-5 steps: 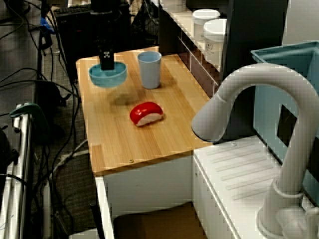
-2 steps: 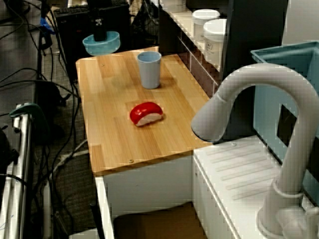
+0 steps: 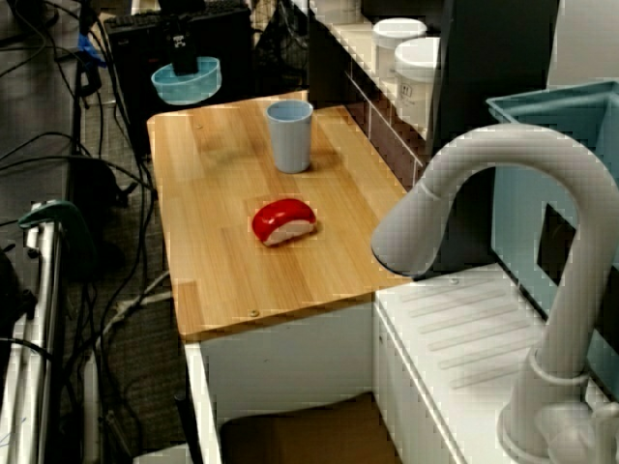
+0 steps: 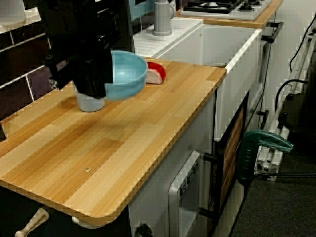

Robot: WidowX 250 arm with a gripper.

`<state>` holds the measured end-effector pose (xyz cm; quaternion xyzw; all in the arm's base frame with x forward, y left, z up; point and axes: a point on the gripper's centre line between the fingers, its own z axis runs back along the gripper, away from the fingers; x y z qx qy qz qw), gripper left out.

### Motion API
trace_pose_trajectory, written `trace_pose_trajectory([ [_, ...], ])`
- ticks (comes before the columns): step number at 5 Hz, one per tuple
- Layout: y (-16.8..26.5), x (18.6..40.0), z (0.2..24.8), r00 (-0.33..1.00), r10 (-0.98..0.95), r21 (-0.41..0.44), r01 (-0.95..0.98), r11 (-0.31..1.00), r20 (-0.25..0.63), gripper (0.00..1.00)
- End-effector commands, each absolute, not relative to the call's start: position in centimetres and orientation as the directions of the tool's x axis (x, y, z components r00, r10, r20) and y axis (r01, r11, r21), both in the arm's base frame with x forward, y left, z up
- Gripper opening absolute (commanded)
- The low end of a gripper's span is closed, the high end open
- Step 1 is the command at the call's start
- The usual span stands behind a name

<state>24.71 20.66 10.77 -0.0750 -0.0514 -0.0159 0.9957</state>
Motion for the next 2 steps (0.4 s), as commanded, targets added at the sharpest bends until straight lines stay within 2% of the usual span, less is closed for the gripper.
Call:
trace_pose_trajectory([
  [1,19.99,22.94,9.66,0.989,-0.060,-0.083,0.072,0.994,0.137,0.00],
  [2,19.59,23.23,8.73,0.989,-0.060,-0.071,0.070,0.995,0.135,0.00],
])
